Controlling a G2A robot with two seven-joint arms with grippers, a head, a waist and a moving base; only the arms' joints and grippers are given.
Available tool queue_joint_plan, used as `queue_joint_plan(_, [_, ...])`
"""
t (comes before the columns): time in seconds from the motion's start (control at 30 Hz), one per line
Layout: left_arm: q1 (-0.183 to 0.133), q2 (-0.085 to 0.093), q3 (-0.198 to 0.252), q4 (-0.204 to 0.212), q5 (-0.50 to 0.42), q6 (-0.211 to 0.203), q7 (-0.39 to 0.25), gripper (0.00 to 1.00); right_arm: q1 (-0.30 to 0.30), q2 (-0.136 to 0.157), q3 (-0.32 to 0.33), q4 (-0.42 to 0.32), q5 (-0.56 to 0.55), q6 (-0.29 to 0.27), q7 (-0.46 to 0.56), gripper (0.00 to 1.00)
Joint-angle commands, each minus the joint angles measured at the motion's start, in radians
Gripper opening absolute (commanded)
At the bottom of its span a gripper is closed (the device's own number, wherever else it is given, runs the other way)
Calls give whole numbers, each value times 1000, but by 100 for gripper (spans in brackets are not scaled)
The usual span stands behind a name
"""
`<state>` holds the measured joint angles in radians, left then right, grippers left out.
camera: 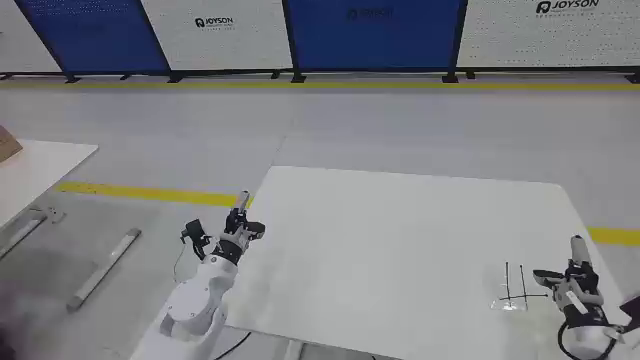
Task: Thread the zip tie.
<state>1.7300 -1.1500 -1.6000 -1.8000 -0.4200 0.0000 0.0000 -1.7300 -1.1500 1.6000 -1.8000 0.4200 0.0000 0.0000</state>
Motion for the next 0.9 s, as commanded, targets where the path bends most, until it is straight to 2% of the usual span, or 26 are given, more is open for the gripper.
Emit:
queue_joint_plan(0.0, [0,0,0,0,0,0,0,78,0,0,0,0,0,0,0,100])
queue_joint_plan(0.03, [0,0,0,0,0,0,0,78,0,0,0,0,0,0,0,100])
queue_joint_plan(0.07, [0,0,0,0,0,0,0,100,0,0,0,0,0,0,0,78])
queue_joint_plan(0.1, [0,0,0,0,0,0,0,78,0,0,0,0,0,0,0,78])
queue_joint_plan(0.13, [0,0,0,0,0,0,0,100,0,0,0,0,0,0,0,100])
queue_joint_plan(0.17, [0,0,0,0,0,0,0,100,0,0,0,0,0,0,0,100])
queue_joint_plan(0.2, [0,0,0,0,0,0,0,100,0,0,0,0,0,0,0,78])
queue_joint_plan(0.23, [0,0,0,0,0,0,0,100,2,0,-2,-6,1,-1,17,100])
queue_joint_plan(0.37, [0,0,0,0,0,0,0,100,14,9,54,7,30,11,155,100])
queue_joint_plan(0.47, [0,0,0,0,0,0,0,100,17,22,102,16,-2,15,317,100])
queue_joint_plan(0.53, [0,0,0,0,0,0,0,100,28,33,134,29,-49,36,418,100])
queue_joint_plan(0.6, [0,0,0,0,0,0,0,100,44,39,158,37,-111,70,419,100])
queue_joint_plan(0.87, [0,0,0,0,0,0,0,100,46,39,160,36,-120,69,407,100])
